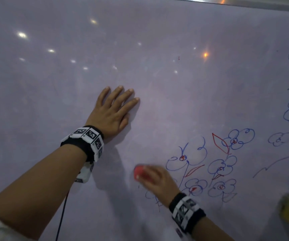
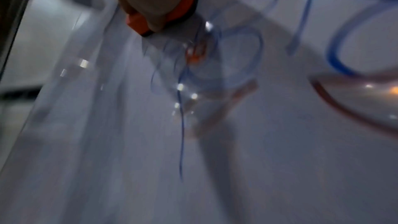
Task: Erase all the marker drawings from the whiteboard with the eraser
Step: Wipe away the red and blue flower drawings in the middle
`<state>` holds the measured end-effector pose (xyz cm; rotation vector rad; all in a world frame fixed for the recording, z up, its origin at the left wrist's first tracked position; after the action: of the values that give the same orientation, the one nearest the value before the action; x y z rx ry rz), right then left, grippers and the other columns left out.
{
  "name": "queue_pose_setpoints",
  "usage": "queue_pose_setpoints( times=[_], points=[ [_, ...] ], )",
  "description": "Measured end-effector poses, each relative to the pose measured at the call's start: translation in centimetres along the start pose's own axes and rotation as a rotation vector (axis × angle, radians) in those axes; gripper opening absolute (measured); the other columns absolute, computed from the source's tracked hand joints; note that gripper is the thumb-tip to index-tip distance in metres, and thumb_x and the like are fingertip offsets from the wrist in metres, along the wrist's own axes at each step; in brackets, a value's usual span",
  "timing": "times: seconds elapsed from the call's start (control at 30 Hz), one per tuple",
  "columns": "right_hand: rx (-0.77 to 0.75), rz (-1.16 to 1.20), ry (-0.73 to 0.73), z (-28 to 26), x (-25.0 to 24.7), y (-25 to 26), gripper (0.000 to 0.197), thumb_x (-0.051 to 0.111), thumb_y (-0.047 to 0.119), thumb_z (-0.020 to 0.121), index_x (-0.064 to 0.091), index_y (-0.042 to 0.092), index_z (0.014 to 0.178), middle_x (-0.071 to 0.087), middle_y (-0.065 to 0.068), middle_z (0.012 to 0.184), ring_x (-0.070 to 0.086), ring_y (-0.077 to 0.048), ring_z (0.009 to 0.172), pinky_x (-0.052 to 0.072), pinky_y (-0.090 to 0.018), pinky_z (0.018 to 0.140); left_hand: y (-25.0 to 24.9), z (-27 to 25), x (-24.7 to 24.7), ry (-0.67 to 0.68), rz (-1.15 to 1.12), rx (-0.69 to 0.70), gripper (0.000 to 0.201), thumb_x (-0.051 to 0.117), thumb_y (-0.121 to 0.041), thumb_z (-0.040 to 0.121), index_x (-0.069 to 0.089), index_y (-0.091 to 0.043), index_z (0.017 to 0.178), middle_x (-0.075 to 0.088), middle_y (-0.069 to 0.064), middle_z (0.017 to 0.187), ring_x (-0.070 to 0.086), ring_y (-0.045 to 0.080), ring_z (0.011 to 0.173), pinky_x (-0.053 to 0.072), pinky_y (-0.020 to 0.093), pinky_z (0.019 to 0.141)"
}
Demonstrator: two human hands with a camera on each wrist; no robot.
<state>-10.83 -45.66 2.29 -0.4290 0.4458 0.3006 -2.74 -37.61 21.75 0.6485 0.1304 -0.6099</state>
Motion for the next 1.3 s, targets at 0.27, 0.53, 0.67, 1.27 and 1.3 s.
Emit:
queue_pose_setpoints(
  times=[0.27, 0.53, 0.67, 1.27, 1.3],
  points=[
    [-0.023, -0.1, -0.023, 2.7, -3.9, -4.0, 0.028, 0.061, 0.017, 0.086, 0.057, 0.023, 0.113, 0.052, 0.001, 0.113, 0.05, -0.02, 0.1, 0.043, -0.038, 0.091, -0.1, 0.0, -0.1, -0.016, -0.002, 0.009, 0.045, 0.028, -0.031, 0.095, 0.036, -0.019, 0.138, 0.03, 0.006, 0.143, 0.007, 0.018, 0.144, 0.012, 0.045, 0.112],
    [0.406, -0.157, -0.148, -1.7, -4.3, -5.7, 0.059, 0.07, -0.001, 0.063, 0.053, 0.025, 0.113, 0.043, -0.01, 0.117, 0.043, -0.031, 0.101, 0.04, -0.039, 0.089, -0.3, 0.1, -0.4, -0.052, 0.013, 0.027, 0.045, 0.031, -0.028, 0.093, 0.039, -0.019, 0.137, 0.033, 0.006, 0.142, 0.031, 0.029, 0.131, 0.015, 0.046, 0.111],
    [0.386, -0.2, 0.124, -4.0, -3.3, -6.6, 0.022, 0.055, 0.03, 0.083, 0.055, 0.032, 0.105, 0.048, -0.002, 0.118, 0.046, -0.022, 0.106, 0.045, -0.041, 0.093, -0.3, 0.1, -0.5, -0.05, 0.013, 0.029, 0.045, 0.032, -0.028, 0.093, 0.039, -0.018, 0.136, 0.033, 0.007, 0.142, 0.031, 0.03, 0.13, 0.013, 0.046, 0.112],
    [0.918, -0.244, -0.224, -6.1, -11.4, -16.3, 0.028, 0.055, 0.025, 0.09, 0.061, 0.015, 0.116, 0.051, -0.016, 0.118, 0.041, -0.027, 0.103, 0.043, -0.046, 0.091, -0.2, 0.2, -0.4, -0.02, 0.028, 0.014, 0.046, 0.032, -0.028, 0.093, 0.038, -0.018, 0.137, 0.032, 0.008, 0.142, 0.021, 0.027, 0.136, 0.012, 0.045, 0.112],
    [1.019, -0.231, -0.337, -6.3, -12.3, -17.3, 0.031, 0.05, 0.023, 0.09, 0.061, 0.011, 0.116, 0.051, -0.022, 0.118, 0.039, -0.028, 0.104, 0.041, -0.045, 0.09, -0.2, 0.1, -0.4, -0.02, 0.029, 0.012, 0.046, 0.032, -0.028, 0.093, 0.038, -0.018, 0.137, 0.032, 0.008, 0.142, 0.016, 0.024, 0.14, 0.012, 0.045, 0.112]
  ],
)
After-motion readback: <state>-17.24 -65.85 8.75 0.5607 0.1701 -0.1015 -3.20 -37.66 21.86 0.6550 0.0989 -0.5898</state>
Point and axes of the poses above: each hand's wrist, its own z-axis towards the middle knuckle, its own x-axis out of the palm, y = z × x, the point moved 10 cm from there along z, towards the middle knuckle
